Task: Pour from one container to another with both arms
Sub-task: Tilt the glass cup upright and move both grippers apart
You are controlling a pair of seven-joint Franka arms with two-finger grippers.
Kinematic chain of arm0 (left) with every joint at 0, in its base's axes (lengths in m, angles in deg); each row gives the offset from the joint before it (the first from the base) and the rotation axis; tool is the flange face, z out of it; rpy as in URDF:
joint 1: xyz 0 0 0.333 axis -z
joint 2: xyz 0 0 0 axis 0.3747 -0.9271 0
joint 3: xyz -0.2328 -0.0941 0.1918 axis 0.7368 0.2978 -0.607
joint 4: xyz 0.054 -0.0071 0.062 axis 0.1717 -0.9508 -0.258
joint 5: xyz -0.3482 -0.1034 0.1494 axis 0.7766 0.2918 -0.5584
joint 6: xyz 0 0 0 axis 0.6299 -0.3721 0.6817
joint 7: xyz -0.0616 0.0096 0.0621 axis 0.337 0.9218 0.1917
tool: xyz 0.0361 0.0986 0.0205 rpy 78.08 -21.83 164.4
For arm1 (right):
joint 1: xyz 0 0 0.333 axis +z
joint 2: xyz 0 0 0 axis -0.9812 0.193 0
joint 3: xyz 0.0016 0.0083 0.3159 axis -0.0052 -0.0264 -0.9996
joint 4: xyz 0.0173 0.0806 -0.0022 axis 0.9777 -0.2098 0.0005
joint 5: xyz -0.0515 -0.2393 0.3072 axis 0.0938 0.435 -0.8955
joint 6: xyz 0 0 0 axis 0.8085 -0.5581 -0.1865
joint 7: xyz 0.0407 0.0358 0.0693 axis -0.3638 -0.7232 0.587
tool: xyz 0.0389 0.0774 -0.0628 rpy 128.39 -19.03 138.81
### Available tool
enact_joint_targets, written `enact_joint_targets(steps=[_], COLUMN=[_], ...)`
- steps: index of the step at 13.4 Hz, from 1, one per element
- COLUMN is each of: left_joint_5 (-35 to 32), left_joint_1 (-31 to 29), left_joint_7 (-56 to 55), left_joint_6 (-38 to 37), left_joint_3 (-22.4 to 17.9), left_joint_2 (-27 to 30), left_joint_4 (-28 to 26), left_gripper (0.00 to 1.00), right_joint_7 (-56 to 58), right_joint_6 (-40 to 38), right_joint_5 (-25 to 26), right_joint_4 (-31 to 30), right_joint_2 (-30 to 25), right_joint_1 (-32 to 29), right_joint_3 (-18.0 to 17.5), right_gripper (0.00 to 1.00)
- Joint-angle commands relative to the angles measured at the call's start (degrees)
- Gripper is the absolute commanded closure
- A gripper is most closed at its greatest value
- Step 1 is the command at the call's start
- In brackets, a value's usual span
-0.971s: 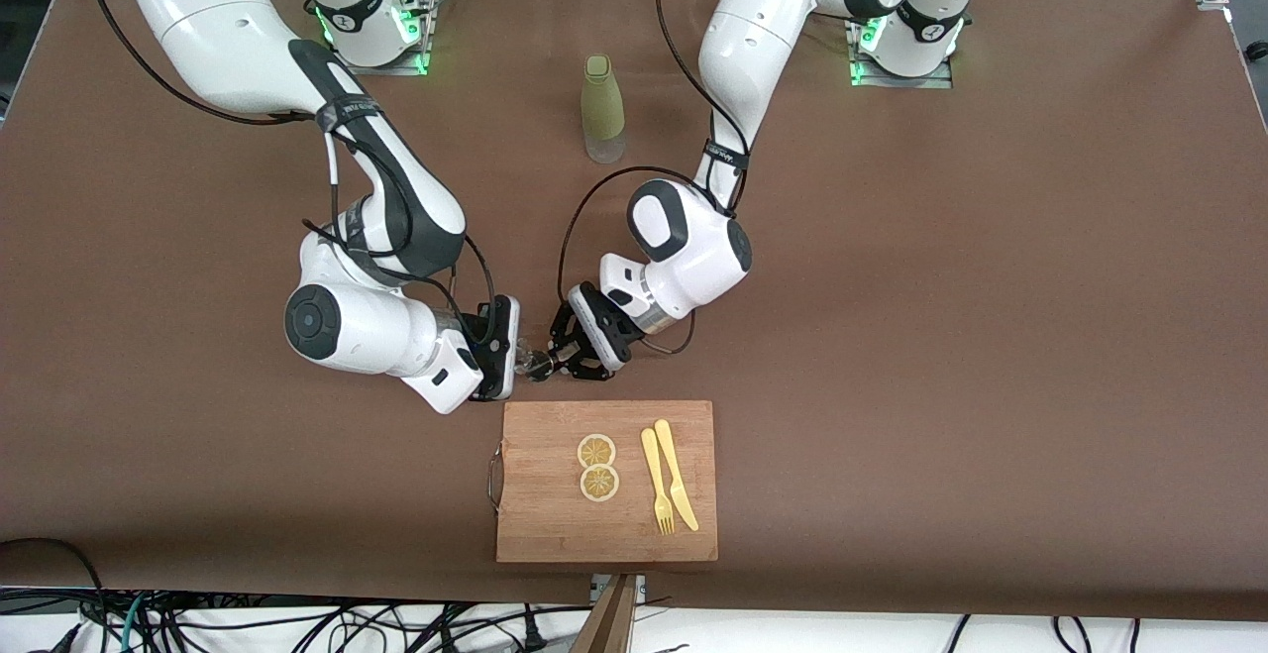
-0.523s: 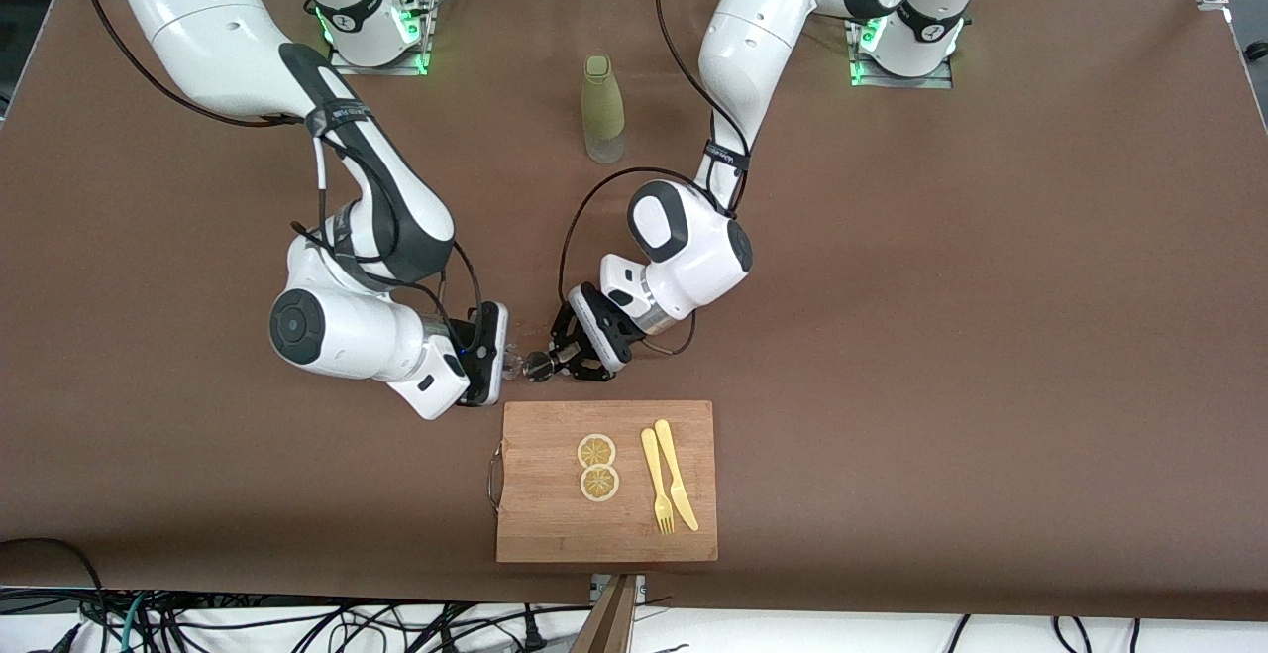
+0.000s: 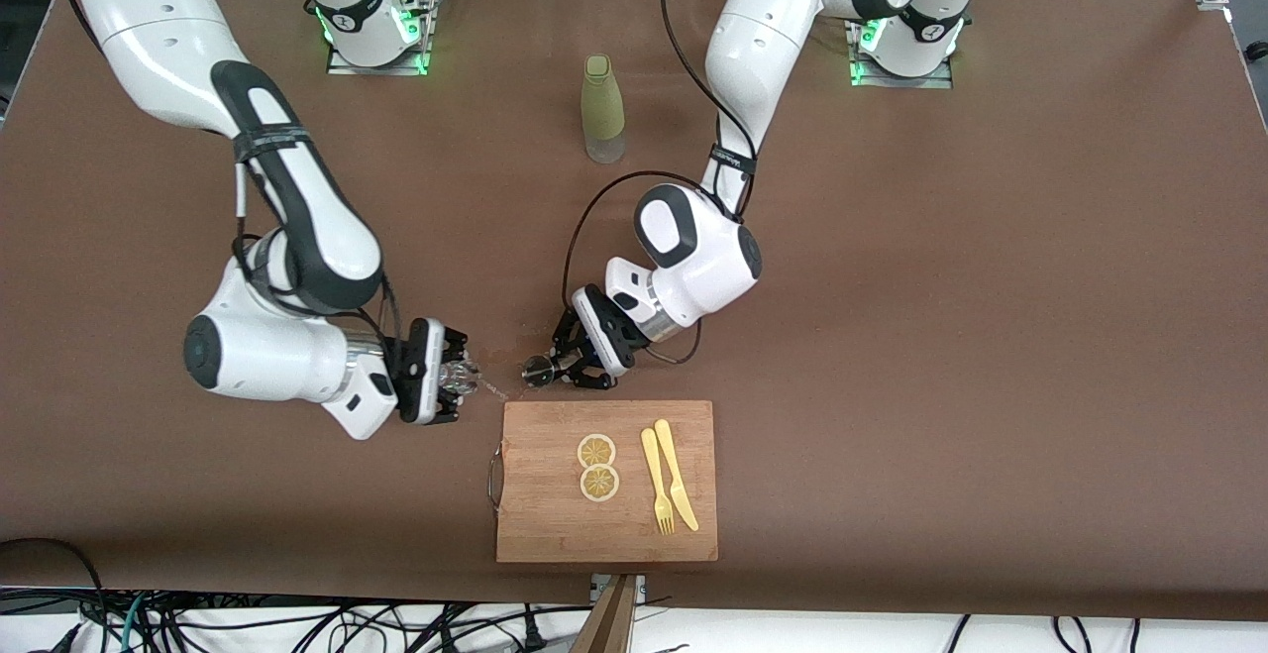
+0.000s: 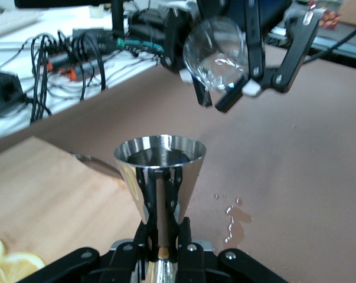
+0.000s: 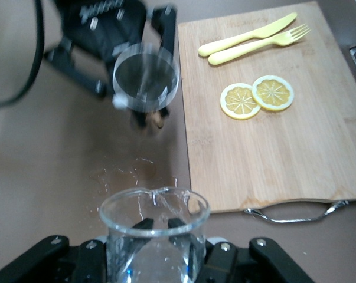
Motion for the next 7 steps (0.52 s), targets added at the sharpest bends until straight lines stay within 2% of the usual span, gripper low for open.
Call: enact_joint_targets(steps=[1,2,4,6,7], left_joint_5=[1.66,1.57,1.4,0.7,-2.09], left_joint_1=[-8.01,-10.82,-15.31,-20.05,-22.43], left_joint_7=[14.39,18.53,25.83,31.91,33.59], left_joint_6=[-10.05,-15.75,-28.05,-39.13,-43.97], left_joint_3=[7.03,8.35,8.46,8.46,8.54], left_joint_2=[8.85,11.05,13.18,13.54,13.54], left_joint_4=[-8.18,-11.7,-16.81,-19.46,-19.73], left_gripper=[1.0,1.0,1.0,1.0,1.0], right_joint_7=[9.89,14.81,24.22,31.61,35.3], right_joint_6=[-0.48,-0.91,-4.06,-6.44,-8.11], right_joint_5=[-9.31,-14.4,-24.16,-30.33,-32.88], right_joint_4=[-2.83,-3.62,-5.12,-7.23,-8.11], right_joint_2=[-1.03,-1.03,-1.03,-1.03,-1.03], right_joint_1=[-1.16,-1.16,-1.25,-1.25,-1.34], right_joint_3=[2.67,4.69,8.99,12.34,14.01], right_gripper=[0.8,0.8,0.8,0.8,0.8])
